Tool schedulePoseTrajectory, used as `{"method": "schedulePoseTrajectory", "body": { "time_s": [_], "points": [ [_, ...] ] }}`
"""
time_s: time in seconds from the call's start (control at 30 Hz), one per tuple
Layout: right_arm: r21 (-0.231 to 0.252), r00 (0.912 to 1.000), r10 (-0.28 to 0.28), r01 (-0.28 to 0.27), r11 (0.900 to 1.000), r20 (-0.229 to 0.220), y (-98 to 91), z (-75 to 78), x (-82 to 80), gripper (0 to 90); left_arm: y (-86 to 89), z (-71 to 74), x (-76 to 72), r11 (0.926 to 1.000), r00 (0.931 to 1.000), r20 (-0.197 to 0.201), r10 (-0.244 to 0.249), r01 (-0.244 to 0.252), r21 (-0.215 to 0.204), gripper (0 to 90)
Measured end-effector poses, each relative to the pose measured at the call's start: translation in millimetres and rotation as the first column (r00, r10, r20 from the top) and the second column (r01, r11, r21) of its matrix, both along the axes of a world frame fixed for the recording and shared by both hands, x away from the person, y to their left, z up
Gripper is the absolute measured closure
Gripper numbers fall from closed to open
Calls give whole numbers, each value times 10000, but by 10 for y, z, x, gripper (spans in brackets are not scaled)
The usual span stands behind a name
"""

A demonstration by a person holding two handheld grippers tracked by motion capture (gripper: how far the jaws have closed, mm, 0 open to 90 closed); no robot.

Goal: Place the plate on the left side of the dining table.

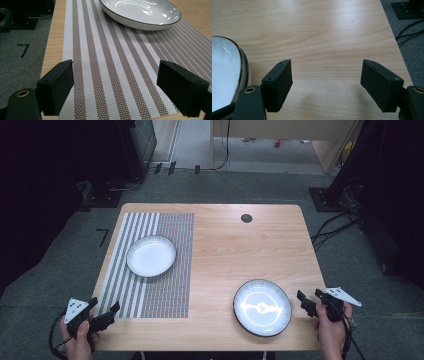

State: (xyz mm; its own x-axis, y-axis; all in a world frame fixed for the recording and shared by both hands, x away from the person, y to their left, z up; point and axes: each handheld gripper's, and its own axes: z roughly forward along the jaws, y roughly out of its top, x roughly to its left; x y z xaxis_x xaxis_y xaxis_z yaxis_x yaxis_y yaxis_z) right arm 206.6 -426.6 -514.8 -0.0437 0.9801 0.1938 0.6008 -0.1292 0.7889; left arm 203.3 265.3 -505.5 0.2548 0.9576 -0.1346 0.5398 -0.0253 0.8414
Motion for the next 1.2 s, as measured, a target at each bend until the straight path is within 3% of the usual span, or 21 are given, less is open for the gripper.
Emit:
{"method": "schedulePoseTrajectory", "body": {
  "time_s": [0.5, 0.73, 0.97, 1.2],
  "points": [
    [-938, 9983, 123, -176, 9954, -569, 69, -84, 17, 248, -33, -52, 33, 9996, 9986, -455, -281, 284, 53, 141],
    [-1623, 9960, 132, -275, 9864, -885, 134, -95, 37, 221, -52, -75, 49, 9994, 9974, -687, -233, 250, 234, 141],
    [-1671, 9956, 182, -334, 9854, -918, 142, -96, 39, 215, -86, -97, 71, 9977, 9953, -965, -69, 134, 670, 140],
    [-1664, 9954, 196, -351, 9854, -938, 143, -96, 40, 208, -92, -103, 87, 9972, 9931, -1163, -122, 206, 715, 140]
  ]
}}
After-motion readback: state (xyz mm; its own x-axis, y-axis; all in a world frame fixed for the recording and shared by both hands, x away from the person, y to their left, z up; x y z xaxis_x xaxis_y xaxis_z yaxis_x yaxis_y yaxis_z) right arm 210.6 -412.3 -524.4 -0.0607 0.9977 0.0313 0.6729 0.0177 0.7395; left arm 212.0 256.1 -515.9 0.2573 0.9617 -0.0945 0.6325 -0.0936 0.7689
